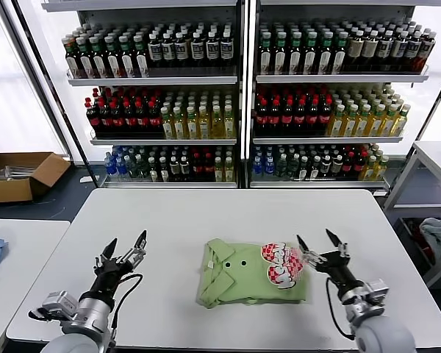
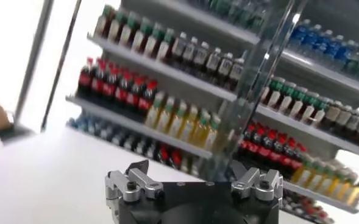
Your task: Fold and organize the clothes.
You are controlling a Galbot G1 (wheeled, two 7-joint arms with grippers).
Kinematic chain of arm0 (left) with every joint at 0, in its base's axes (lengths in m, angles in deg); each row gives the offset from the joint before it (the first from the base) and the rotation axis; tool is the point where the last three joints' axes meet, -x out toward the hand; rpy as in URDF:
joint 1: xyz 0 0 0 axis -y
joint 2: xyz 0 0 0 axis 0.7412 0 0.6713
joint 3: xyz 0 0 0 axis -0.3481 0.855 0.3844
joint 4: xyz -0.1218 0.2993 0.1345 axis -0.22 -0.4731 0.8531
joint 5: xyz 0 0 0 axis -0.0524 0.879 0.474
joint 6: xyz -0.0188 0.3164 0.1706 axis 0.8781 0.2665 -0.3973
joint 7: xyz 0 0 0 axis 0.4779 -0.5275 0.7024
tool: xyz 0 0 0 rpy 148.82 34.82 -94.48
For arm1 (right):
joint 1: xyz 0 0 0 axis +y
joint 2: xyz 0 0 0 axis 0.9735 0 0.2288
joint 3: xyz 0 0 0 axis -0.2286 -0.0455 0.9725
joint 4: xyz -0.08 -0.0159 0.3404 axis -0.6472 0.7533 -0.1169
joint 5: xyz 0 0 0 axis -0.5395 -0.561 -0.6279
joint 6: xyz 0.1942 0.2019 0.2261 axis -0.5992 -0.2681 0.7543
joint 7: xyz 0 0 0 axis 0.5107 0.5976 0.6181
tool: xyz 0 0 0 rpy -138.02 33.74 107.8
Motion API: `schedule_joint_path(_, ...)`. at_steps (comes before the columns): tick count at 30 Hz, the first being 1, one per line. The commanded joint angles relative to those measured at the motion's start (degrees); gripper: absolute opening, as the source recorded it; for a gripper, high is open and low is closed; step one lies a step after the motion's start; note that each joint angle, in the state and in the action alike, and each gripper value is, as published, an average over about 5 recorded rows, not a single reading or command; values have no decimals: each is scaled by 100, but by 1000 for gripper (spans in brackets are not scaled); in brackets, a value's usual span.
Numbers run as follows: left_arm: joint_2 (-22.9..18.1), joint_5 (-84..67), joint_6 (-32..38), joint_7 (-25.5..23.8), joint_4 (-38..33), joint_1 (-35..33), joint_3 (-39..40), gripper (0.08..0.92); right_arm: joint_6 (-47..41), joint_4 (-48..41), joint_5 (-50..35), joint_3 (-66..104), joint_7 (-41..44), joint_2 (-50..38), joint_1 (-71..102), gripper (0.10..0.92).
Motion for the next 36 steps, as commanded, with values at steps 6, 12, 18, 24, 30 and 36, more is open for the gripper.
schedule_joint_path(6,-895,2803,1408,-2007,220,-316,-486,823,1062,-266,-375,1634,989,315,1094,823)
schedule_joint_path(12,-1062,3072,1385,-2269,136,-357,-539,823,1021,-190,-394,1444,1005,221,1115,823)
schedule_joint_path(18,-1136,3240,1372,-2392,15,-321,-714,823,856,-10,-360,1162,967,152,985,823)
schedule_joint_path(24,-1180,3208,1376,-2439,-122,-382,-770,823,871,14,-233,1038,885,172,1042,823)
schedule_joint_path(30,-1118,3121,1372,-2462,-77,-348,-817,823,862,4,-49,1040,727,230,1061,823)
schedule_joint_path(36,-1111,2938,1254,-2543,-75,-310,-850,823,847,53,138,1135,677,414,987,823)
